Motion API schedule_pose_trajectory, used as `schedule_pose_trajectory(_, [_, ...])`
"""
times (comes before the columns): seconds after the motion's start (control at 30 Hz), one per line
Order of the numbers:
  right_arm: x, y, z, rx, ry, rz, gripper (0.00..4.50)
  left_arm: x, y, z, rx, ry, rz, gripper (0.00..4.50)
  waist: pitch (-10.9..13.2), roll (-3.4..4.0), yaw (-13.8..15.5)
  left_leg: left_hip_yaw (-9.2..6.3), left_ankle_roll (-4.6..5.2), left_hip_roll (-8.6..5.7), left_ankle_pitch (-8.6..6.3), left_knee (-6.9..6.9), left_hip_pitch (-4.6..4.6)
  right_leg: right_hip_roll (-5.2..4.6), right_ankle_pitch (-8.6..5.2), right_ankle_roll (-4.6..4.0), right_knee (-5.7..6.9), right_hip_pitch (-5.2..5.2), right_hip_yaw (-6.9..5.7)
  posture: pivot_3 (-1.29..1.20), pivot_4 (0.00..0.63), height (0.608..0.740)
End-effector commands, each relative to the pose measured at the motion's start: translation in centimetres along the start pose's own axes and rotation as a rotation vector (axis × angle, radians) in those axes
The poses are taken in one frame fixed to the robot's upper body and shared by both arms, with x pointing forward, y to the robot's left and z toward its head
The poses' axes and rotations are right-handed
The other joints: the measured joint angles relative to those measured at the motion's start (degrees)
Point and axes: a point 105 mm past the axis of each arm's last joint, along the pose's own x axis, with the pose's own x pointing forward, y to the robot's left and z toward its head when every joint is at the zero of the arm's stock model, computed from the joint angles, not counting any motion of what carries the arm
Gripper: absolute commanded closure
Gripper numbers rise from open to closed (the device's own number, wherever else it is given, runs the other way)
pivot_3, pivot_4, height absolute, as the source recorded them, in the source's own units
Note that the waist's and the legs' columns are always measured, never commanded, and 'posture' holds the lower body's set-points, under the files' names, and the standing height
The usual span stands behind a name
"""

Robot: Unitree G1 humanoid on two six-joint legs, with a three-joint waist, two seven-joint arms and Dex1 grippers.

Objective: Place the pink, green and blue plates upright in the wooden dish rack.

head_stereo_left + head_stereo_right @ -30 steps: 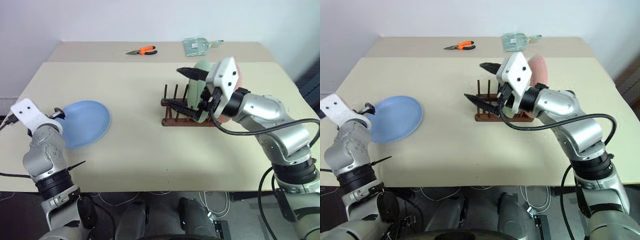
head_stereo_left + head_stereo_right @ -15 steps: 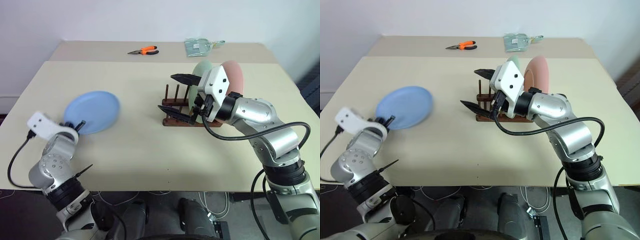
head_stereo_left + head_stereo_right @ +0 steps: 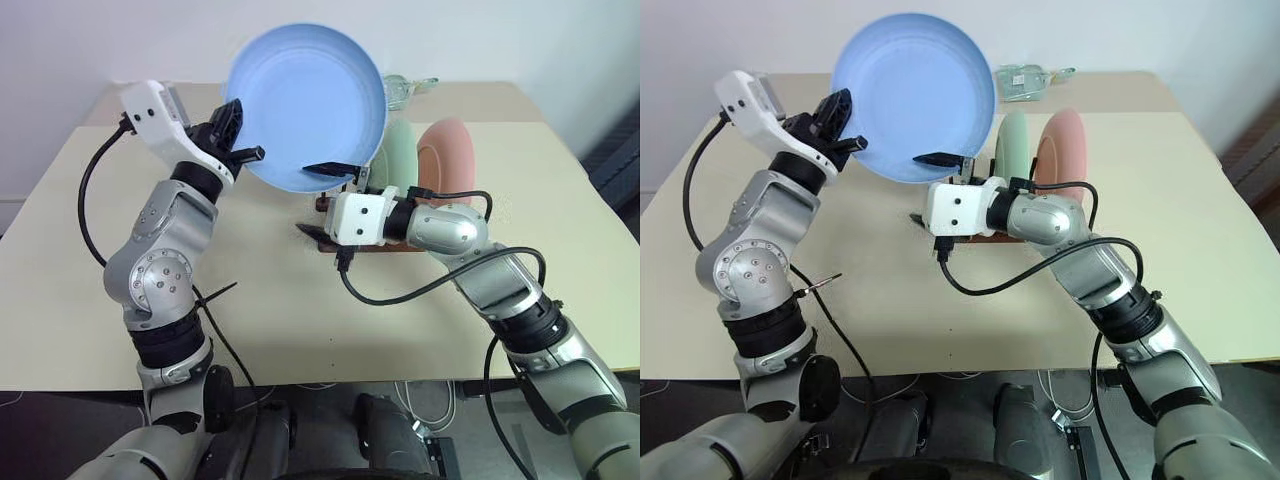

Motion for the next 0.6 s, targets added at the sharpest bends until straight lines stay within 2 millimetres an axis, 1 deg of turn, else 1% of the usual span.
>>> schedule_pose_trajectory(0.03, [0.0,-1.3,1.1,-0.069,-0.038,-0.053,2.75,-0.4,-0.9,1.6,0.007,-0.059,-0.055,4.50,0.00,0.01,-0.08,-0.01,0.00,0.00,0.00,0.00,0.00,0.00,0.00,0.00,0.00,0.00,0.00,0.00,0.150,0.740])
schedule_pose_trajectory(0.1, [0.0,-1.4,1.2,-0.090,-0.040,-0.057,3.67,-0.6,-1.0,1.8,-0.021,-0.074,-0.074,4.50,0.00,0.01,-0.05,-0.01,0.00,0.00,0.00,0.00,0.01,0.01,0.00,0.00,0.00,0.00,0.00,0.00,0.150,0.740])
schedule_pose_trajectory(0.13, [0.0,-1.4,1.3,-0.098,-0.041,-0.060,4.23,-0.7,-1.1,2.0,-0.032,-0.085,-0.083,3.78,0.00,0.01,-0.06,-0.02,0.00,0.00,0.00,0.00,0.01,0.01,0.00,0.00,0.00,0.01,0.00,0.00,0.150,0.740])
schedule_pose_trajectory(0.17, [0.0,-1.4,1.3,-0.102,-0.042,-0.063,4.50,-0.7,-1.1,2.1,-0.038,-0.092,-0.087,3.46,0.00,0.00,-0.05,-0.02,0.00,0.00,0.00,0.00,0.01,0.01,0.00,0.00,0.00,0.01,0.00,0.00,0.150,0.740])
schedule_pose_trajectory(0.2, [0.0,-1.4,1.4,-0.112,-0.046,-0.070,4.50,-0.7,-0.9,2.6,-0.071,-0.117,-0.077,2.97,0.01,0.00,-0.05,-0.02,0.00,0.00,0.00,0.00,0.01,0.01,0.00,0.00,0.00,0.01,0.00,0.00,0.150,0.740])
schedule_pose_trajectory(0.23, [0.1,-1.6,1.7,-0.120,-0.058,-0.079,4.50,-0.7,-0.1,3.7,-0.117,-0.176,-0.037,2.46,0.01,0.01,0.02,-0.02,-0.01,0.00,0.01,0.00,0.00,0.01,0.00,0.00,0.00,0.01,0.00,0.00,0.150,0.740])
schedule_pose_trajectory(0.27, [0.2,-1.8,2.0,-0.127,-0.069,-0.087,4.50,-0.7,1.1,5.0,-0.165,-0.246,0.014,1.93,0.03,-0.05,0.05,-0.02,-0.01,-0.01,0.01,0.01,0.01,0.00,0.00,0.00,0.00,0.02,0.01,0.00,0.150,0.740])
schedule_pose_trajectory(0.3, [0.2,-1.9,2.3,-0.129,-0.087,-0.096,4.50,-0.9,2.7,6.4,-0.203,-0.318,0.083,1.52,0.08,-0.10,0.06,-0.05,-0.02,0.00,0.01,0.01,0.00,0.00,0.00,-0.01,0.00,0.02,0.00,0.00,0.150,0.740])
schedule_pose_trajectory(0.37, [0.1,-2.2,2.9,-0.113,-0.123,-0.116,4.50,-1.6,5.2,8.1,-0.187,-0.400,0.181,1.52,0.08,-0.11,-0.24,-0.07,-0.07,0.00,0.04,-0.01,0.01,0.02,0.01,-0.01,0.01,0.00,-0.01,0.00,0.150,0.740])
schedule_pose_trajectory(0.4, [-0.1,-2.6,3.5,-0.074,-0.160,-0.139,4.50,-1.9,6.2,8.4,-0.109,-0.403,0.214,1.52,0.08,-0.10,-0.31,-0.04,-0.08,0.02,0.05,-0.06,0.06,0.03,0.01,-0.01,0.00,0.00,0.00,0.00,0.150,0.740])
schedule_pose_trajectory(0.43, [-0.3,-3.0,4.0,-0.029,-0.195,-0.161,4.50,-2.1,6.7,8.3,-0.012,-0.384,0.228,1.52,0.08,-0.10,-0.41,-0.02,-0.10,0.02,0.06,-0.13,0.09,0.03,0.00,-0.01,0.00,-0.01,0.02,0.00,0.150,0.740])
schedule_pose_trajectory(0.5, [-1.0,-4.5,5.6,0.142,-0.301,-0.226,4.50,-2.4,7.0,6.5,0.210,-0.277,0.192,1.52,0.07,-0.08,-0.37,0.01,-0.19,0.02,0.12,-0.36,0.15,0.04,0.01,-0.02,0.00,-0.07,0.09,0.00,0.150,0.740])
schedule_pose_trajectory(0.53, [-1.5,-5.4,6.3,0.248,-0.359,-0.255,4.50,-2.7,7.0,5.1,0.287,-0.215,0.153,1.52,0.05,-0.11,-0.25,0.02,-0.37,0.01,0.24,-0.49,0.18,0.04,0.01,-0.04,0.01,-0.09,0.13,0.00,0.150,0.740])
schedule_pose_trajectory(0.57, [-1.9,-6.0,6.9,0.347,-0.412,-0.272,4.50,-3.1,7.0,3.7,0.340,-0.162,0.117,1.52,0.05,-0.11,-0.03,0.00,-0.49,0.01,0.32,-0.60,0.19,0.05,0.02,-0.05,0.00,-0.14,0.13,0.00,0.150,0.740])
schedule_pose_trajectory(0.6, [-2.4,-6.7,7.5,0.484,-0.474,-0.284,4.50,-3.6,7.2,1.8,0.366,-0.096,0.085,1.52,0.04,-0.13,0.17,-0.05,-0.50,0.01,0.32,-0.61,0.17,0.05,0.03,-0.07,0.01,-0.13,0.11,0.00,0.150,0.740])
